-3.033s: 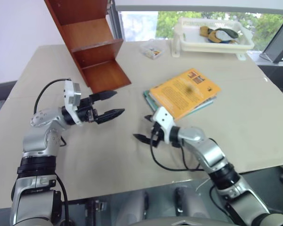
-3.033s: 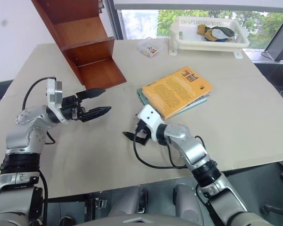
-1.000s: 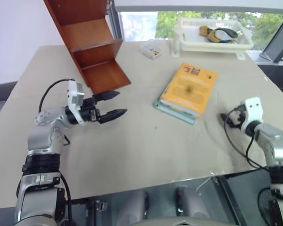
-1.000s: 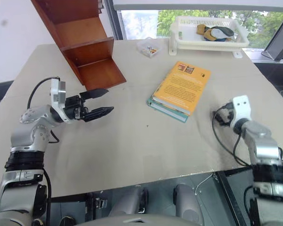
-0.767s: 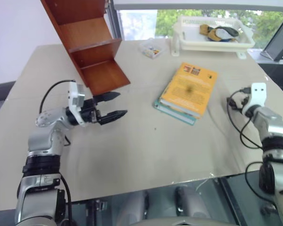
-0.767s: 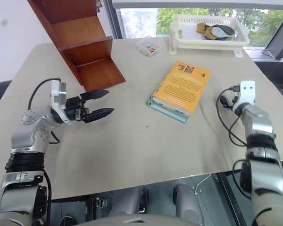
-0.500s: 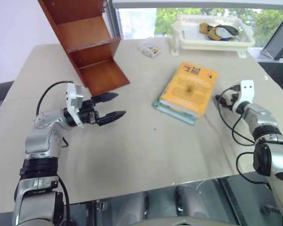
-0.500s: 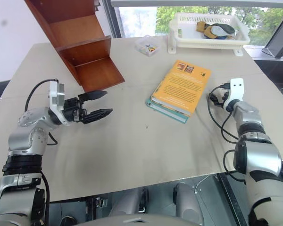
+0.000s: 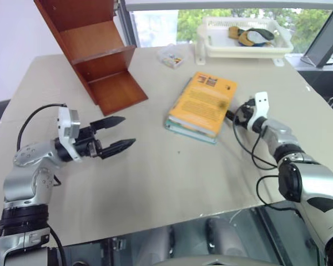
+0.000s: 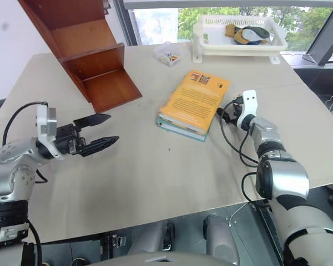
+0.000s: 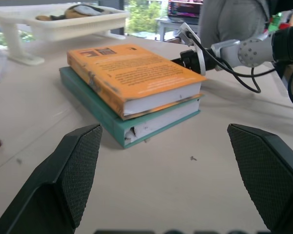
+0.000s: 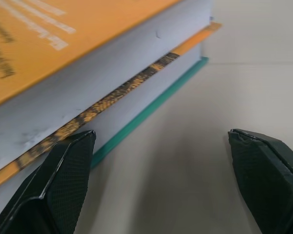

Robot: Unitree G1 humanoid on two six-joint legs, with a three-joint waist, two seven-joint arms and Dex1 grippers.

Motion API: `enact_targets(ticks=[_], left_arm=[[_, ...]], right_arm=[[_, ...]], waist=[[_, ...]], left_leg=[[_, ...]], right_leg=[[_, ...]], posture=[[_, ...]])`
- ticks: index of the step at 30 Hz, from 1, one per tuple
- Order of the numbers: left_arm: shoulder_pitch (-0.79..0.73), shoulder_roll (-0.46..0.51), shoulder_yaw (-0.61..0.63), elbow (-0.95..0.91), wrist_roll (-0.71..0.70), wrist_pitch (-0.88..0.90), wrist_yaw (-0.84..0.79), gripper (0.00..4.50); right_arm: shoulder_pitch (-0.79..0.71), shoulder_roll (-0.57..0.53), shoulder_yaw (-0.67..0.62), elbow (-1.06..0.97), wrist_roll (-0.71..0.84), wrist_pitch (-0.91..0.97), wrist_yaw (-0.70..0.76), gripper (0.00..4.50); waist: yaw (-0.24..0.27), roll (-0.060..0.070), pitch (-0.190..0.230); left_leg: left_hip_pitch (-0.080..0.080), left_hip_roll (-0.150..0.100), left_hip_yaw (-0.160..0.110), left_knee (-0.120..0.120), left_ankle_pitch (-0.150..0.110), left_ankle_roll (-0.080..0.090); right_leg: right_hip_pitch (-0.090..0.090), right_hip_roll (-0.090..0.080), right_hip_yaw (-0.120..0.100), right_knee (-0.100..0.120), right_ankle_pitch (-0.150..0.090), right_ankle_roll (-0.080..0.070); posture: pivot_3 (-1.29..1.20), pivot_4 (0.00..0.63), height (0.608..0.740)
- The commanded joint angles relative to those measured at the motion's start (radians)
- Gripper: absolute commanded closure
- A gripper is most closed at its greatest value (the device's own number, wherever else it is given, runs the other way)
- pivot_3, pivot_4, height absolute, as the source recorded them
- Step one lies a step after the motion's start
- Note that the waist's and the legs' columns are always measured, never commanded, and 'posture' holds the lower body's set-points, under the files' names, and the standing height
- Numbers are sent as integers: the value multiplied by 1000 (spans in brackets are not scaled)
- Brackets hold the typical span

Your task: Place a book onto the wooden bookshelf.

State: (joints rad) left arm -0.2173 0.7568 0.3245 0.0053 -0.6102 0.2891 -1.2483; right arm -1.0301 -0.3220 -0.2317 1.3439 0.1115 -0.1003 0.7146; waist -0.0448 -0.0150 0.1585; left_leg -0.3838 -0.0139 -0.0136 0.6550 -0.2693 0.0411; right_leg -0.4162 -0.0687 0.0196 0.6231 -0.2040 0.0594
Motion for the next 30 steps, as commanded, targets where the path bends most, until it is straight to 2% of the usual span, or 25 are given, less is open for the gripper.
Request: enact_targets(ticks=[1,9,18,25,30], left_arm=[[35,35,56,-45,-10,-10,13,55],[122,104,106,-1,21,-47,-9,55],[120,112,106,21,35,-74,-4,55],[-69,51,-21,213,127,-152,16,55],[-271,-30,-112,492,218,-265,21,55]], right_arm=[[-29,25,22,-29,-23,-45,55,47],[-26,95,68,-42,-54,-88,107,47],[-15,52,73,-33,-85,-76,51,47],[55,-12,113,-90,-113,-101,115,47],[237,-86,117,-291,-85,-80,173,47]], waist=[[0,0,0],[-1,0,0],[1,1,0],[4,1,0],[9,-1,-1]], left_leg=[[0,0,0,0,0,0],[-1,0,1,-3,2,-3],[-1,-1,0,-3,2,-4],[-1,-2,0,-3,2,-5],[-1,-3,-1,-2,2,-4]], right_leg=[[0,0,0,0,0,0],[-3,-2,0,0,0,0],[-3,-4,0,0,0,-1],[-3,-3,-1,0,0,-1],[-1,-2,-2,1,0,0]], posture=[[0,150,740],[0,150,740],[0,150,740],[0,150,740],[0,150,740]])
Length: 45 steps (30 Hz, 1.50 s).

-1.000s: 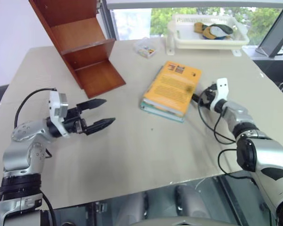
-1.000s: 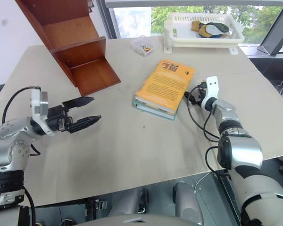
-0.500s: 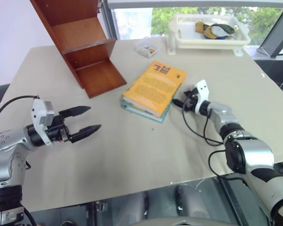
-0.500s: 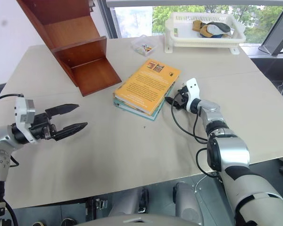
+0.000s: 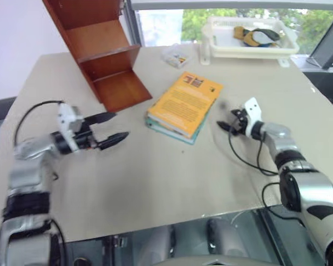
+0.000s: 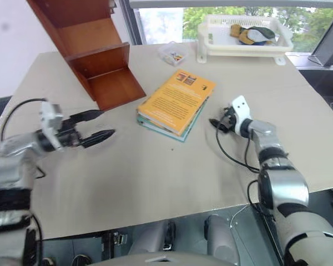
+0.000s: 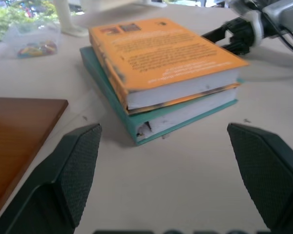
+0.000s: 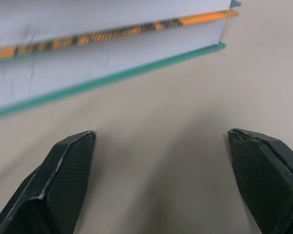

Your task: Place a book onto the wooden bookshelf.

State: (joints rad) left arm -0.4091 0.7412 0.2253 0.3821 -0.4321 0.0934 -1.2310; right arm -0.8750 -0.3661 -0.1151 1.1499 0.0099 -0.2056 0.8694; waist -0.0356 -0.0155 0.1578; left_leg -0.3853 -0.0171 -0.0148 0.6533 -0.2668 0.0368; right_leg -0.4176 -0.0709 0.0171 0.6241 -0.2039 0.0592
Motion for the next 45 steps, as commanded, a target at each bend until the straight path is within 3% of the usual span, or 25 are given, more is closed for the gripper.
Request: enact_targets(ticks=[1,5,8,12,15,20,32,41,45], left_arm=[[-121,-26,-27,185,60,-96,4,55],[-283,-57,-70,481,141,-208,-10,55],[-386,-67,-97,678,214,-281,29,55],[-480,-103,-128,820,292,-338,77,55],[-533,-134,-156,881,359,-366,172,55],[-593,-162,-167,930,428,-374,332,55],[-620,-198,-149,943,467,-391,359,55],[-590,-280,-197,939,520,-444,275,55],[-581,-316,-158,927,449,-418,67,55]], right_arm=[[137,-57,-5,-171,32,51,28,47],[418,-128,-40,-613,127,218,48,47],[605,-171,-86,-951,284,366,99,47],[820,-241,-152,-1306,497,518,175,47],[931,-290,-192,-1455,588,587,193,47],[965,-311,-209,-1495,586,608,125,47],[1025,-325,-219,-1549,593,604,77,47],[989,-355,-228,-1490,590,585,98,47],[987,-370,-228,-1484,591,595,98,47]], waist=[[7,-1,0],[23,-2,-1],[24,-2,-1],[20,-2,0],[20,-3,1],[23,-9,2],[32,-9,2],[44,-9,2],[47,-9,2]], left_leg=[[0,0,0,0,0,0],[-1,-2,-4,1,-2,4],[-2,-3,-4,2,-2,5],[-3,-4,-5,5,-3,5],[-3,-3,-6,10,-3,6],[-2,0,-8,16,-3,6],[-9,-4,-12,17,-3,6],[-8,-6,-14,18,-3,6],[-9,-6,-14,18,-3,6]], right_leg=[[0,0,0,0,0,0],[1,0,-4,0,0,0],[1,0,-4,0,0,1],[0,1,-4,1,0,1],[3,2,-6,3,0,2],[6,3,-8,2,1,4],[4,1,-10,1,1,4],[5,1,-12,2,1,4],[5,1,-12,2,1,4]], posture=[[0,150,740],[0,150,740],[0,150,740],[0,150,740],[0,150,740],[0,150,740],[0,150,740],[0,150,740],[0,150,740]])
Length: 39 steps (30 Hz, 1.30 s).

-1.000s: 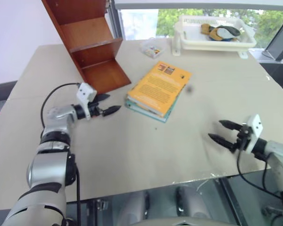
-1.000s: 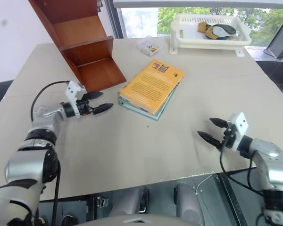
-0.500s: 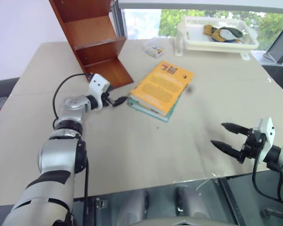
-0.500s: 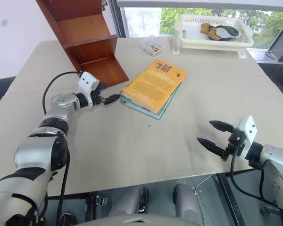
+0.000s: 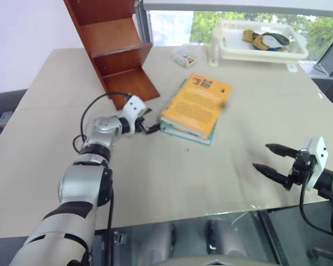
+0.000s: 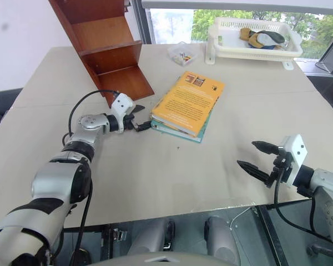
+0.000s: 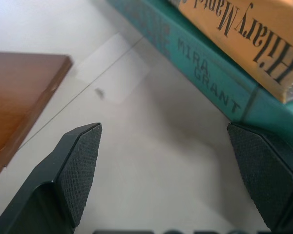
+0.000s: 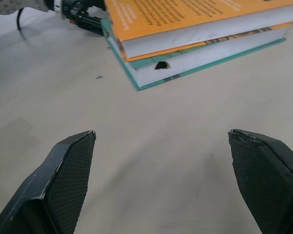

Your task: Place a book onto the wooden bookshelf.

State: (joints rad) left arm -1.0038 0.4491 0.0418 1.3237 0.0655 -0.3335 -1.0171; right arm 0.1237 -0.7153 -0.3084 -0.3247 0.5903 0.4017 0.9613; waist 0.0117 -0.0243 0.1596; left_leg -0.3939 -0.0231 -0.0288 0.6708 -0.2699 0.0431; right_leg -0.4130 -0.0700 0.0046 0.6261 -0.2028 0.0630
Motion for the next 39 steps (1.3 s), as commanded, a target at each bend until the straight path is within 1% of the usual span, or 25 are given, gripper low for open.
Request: enact_targets(ticks=[1,5,8,10,13,18,21,24,32,35,39], left_arm=[[17,-30,32,-19,-64,16,-202,55],[50,-81,32,-63,-118,57,-460,55],[83,-98,9,-100,-124,72,-562,55],[106,-102,-14,-131,-135,89,-593,55],[149,-105,-65,-180,-157,97,-597,55],[181,-128,-85,-222,-181,96,-597,55],[199,-160,-100,-254,-201,105,-597,55],[228,-189,-145,-317,-231,124,-597,55],[299,-221,-240,-463,-303,184,-597,55],[333,-221,-274,-531,-328,207,-597,55],[358,-187,-266,-617,-367,254,-597,55]], right_arm=[[-11,-22,-38,-11,12,-13,8,47],[-7,-41,-70,-1,35,-12,35,47],[6,-57,-87,0,55,-6,70,47],[18,-71,-100,2,62,-7,96,47],[31,-94,-134,16,89,-4,140,47],[28,-109,-167,42,108,-10,177,47],[23,-113,-172,52,107,-16,184,47],[19,-112,-171,54,104,-18,183,47],[17,-116,-177,64,95,-24,187,47],[10,-121,-184,73,103,-21,188,47],[2,-135,-190,88,103,-22,199,47]], waist=[[2,0,0],[2,0,0],[1,0,0],[1,1,0],[1,2,-1],[2,4,-2],[4,5,-3],[5,6,-4],[3,8,-5],[3,8,-5],[3,8,-5]], left_leg=[[0,0,0,0,0,0],[-1,-1,0,1,0,0],[-1,0,-1,1,0,0],[-1,0,-1,1,0,0],[0,2,-2,1,0,0],[0,2,-2,2,0,0],[0,2,-2,2,0,0],[0,2,-2,3,0,0],[0,2,-2,3,0,1],[0,2,-2,3,0,1],[0,2,-2,3,0,1]], right_leg=[[0,0,0,0,0,0],[0,0,-1,0,0,0],[0,0,-1,0,0,0],[0,0,-1,0,0,0],[1,0,-1,0,0,0],[2,0,-1,0,0,0],[2,0,-1,0,0,0],[2,-1,-1,0,0,0],[2,-1,-1,1,0,0],[2,-1,-1,0,0,0],[2,-1,-1,0,0,0]], posture=[[0,150,740],[0,150,740],[0,150,740],[0,150,740],[0,150,740],[0,150,740],[0,150,740],[0,150,740],[0,150,740],[0,150,740],[0,150,740]])
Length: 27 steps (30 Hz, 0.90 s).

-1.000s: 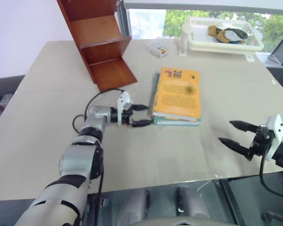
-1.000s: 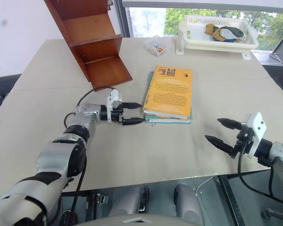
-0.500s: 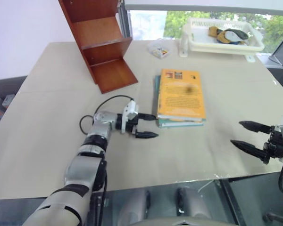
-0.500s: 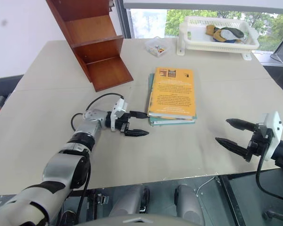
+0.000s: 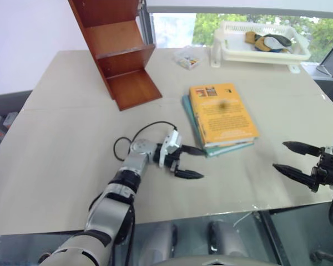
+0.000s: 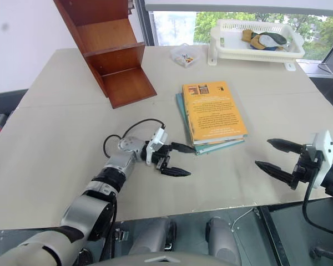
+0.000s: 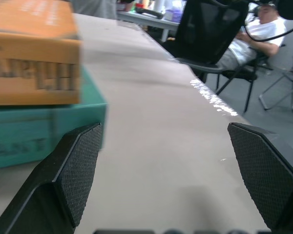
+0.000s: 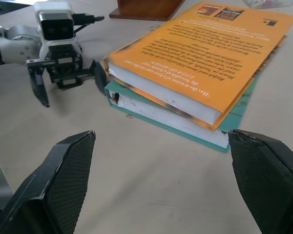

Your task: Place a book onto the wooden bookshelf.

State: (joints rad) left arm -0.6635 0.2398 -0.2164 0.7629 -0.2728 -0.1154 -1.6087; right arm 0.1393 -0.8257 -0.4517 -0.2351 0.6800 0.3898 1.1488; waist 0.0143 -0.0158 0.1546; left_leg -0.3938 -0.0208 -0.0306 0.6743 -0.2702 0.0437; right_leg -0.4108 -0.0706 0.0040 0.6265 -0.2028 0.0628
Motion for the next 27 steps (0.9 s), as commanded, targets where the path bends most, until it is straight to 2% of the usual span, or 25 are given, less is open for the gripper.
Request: enact_targets(ticks=[1,6,9,13,14,19,27], left_arm=[[20,56,7,-83,-46,49,-6,55],[16,195,113,-186,-118,120,-5,55],[11,326,216,-264,-160,174,8,55],[21,439,319,-366,-190,208,71,55],[19,454,351,-376,-178,176,116,55],[88,532,459,-522,-224,244,209,55],[270,561,529,-719,-266,300,314,55]], right_arm=[[-23,-27,-44,11,4,-20,12,47],[-139,-14,-11,127,-88,-83,-87,47],[-263,-9,44,275,-203,-101,-211,47],[-420,8,118,472,-330,-168,-314,47],[-476,19,140,540,-370,-189,-355,47],[-749,121,266,845,-545,-280,-557,47],[-1012,270,374,1194,-644,-428,-578,47]], waist=[[0,0,0],[-15,0,1],[-24,0,1],[-26,0,1],[-27,0,1],[-33,1,2],[-31,2,4]], left_leg=[[0,0,0,0,0,0],[1,4,2,0,0,0],[1,4,3,0,0,0],[2,5,3,-1,0,0],[1,5,3,-1,0,0],[1,3,6,-2,1,-3],[-2,4,8,-6,3,-5]], right_leg=[[0,0,0,0,0,0],[-1,2,0,0,0,0],[-1,2,1,0,0,0],[-1,2,2,0,0,-1],[-1,2,2,-1,0,0],[-3,2,5,-1,0,0],[-8,2,7,-2,0,-1]], posture=[[0,150,740],[0,150,740],[0,150,740],[0,150,740],[0,150,740],[0,150,740],[0,150,740]])
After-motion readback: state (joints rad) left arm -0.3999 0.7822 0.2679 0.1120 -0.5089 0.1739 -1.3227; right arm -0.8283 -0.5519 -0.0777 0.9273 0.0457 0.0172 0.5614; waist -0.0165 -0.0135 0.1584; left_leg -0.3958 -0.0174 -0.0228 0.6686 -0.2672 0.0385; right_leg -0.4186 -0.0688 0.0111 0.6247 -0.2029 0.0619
